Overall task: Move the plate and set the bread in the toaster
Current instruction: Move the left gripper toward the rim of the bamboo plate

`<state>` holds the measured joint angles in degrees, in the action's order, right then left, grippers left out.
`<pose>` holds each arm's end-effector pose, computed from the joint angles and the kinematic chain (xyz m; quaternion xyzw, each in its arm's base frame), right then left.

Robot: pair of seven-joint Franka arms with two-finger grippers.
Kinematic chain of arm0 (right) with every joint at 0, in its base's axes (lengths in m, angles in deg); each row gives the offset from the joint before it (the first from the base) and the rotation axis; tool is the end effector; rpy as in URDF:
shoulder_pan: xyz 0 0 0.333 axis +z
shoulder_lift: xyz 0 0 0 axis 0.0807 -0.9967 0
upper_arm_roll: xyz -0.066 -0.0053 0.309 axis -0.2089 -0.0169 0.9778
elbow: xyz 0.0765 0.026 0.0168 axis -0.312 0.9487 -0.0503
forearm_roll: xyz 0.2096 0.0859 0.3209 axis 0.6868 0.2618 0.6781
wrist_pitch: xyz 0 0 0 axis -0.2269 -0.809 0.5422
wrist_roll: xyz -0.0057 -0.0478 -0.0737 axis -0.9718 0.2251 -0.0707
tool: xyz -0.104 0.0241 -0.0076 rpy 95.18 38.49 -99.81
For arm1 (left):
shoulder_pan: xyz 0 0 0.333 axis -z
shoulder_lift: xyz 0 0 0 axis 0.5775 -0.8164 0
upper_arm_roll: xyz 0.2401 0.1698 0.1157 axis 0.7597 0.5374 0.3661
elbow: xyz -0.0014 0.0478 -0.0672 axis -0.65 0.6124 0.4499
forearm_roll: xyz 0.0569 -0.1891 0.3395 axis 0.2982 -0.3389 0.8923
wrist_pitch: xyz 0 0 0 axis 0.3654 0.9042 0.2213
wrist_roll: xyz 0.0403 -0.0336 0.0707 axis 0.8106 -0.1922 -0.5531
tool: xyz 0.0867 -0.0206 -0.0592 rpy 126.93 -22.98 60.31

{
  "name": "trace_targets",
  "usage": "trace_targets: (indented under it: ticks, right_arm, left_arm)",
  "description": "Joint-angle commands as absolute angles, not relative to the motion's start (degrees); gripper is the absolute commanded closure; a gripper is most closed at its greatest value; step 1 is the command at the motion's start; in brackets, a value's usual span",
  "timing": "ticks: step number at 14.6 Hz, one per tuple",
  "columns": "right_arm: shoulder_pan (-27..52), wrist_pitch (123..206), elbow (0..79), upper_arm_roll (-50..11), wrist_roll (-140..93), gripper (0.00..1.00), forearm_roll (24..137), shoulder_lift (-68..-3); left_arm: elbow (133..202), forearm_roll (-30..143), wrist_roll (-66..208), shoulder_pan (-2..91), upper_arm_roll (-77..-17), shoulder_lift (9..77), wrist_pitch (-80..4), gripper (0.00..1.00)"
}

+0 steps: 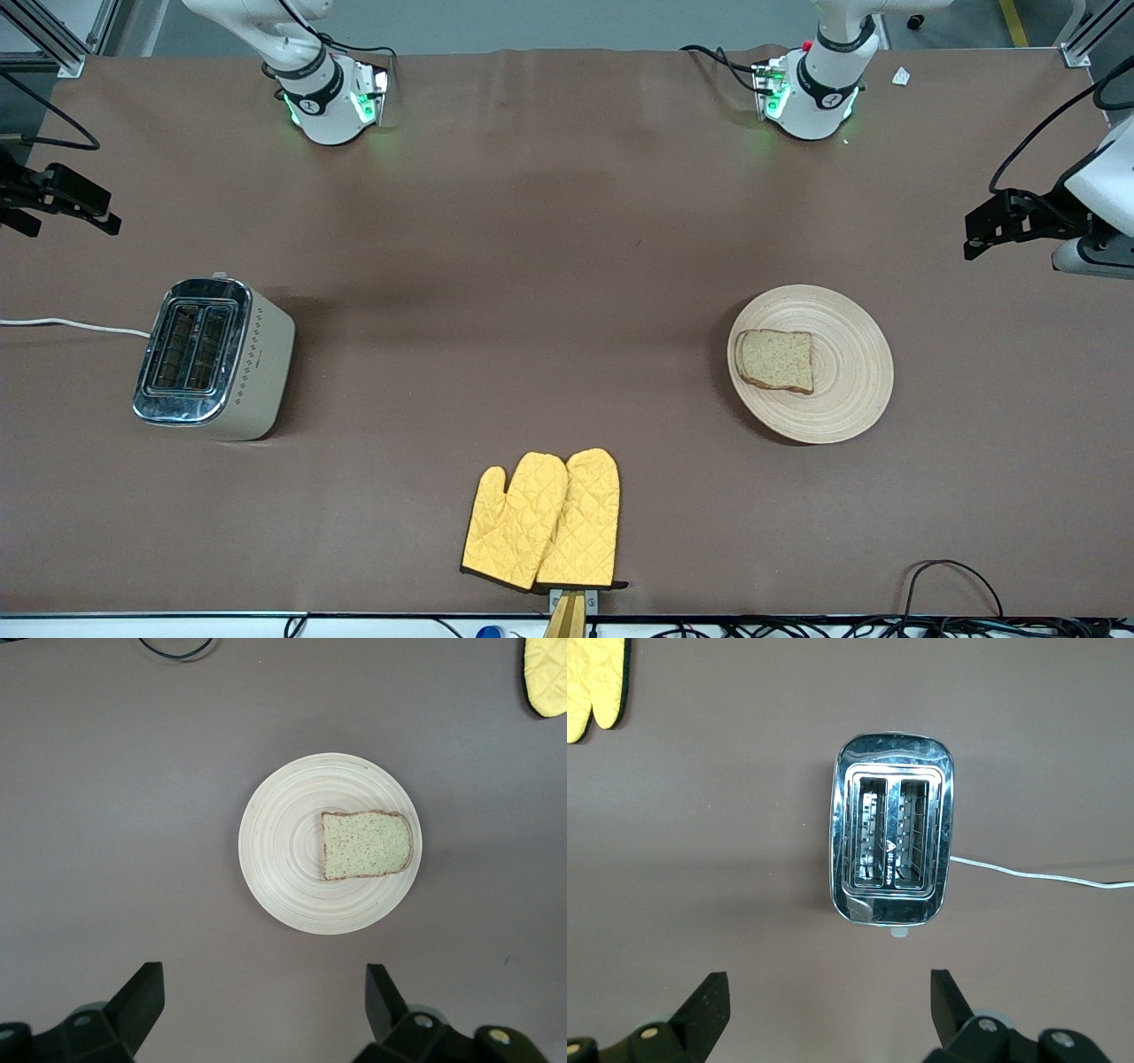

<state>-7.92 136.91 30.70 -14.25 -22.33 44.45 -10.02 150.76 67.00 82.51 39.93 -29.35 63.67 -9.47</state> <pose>0.5389 -0.0330 0.6437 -1.0000 -0.0020 -0.0033 0.0071 0.5772 -0.0484 0.6358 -0.9960 0.0879 -0.0115 0.0134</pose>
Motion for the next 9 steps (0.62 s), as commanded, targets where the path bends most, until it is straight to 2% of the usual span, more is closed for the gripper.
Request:
trace_targets:
  ticks: [1, 6, 9]
  right_arm:
    - [-8.14, 136.77, 30.04, -13.87, -22.25, 0.00, 44.32, -10.34]
    - [-8.14, 136.77, 30.03, -13.87, -22.25, 0.00, 44.40, -10.34]
    - [-8.14, 136.77, 30.03, -13.87, -22.16, 0.00, 44.32, -10.34]
  left_arm:
    - [151.10, 67.89, 82.03, 40.20, -29.17, 64.04, -9.88, 0.00]
    - [151.36, 67.19, 82.38, 39.94, -29.17, 63.26, -9.71, 0.00]
    - [152.24, 62.74, 84.05, 34.51, -29.17, 60.19, -7.60, 0.00]
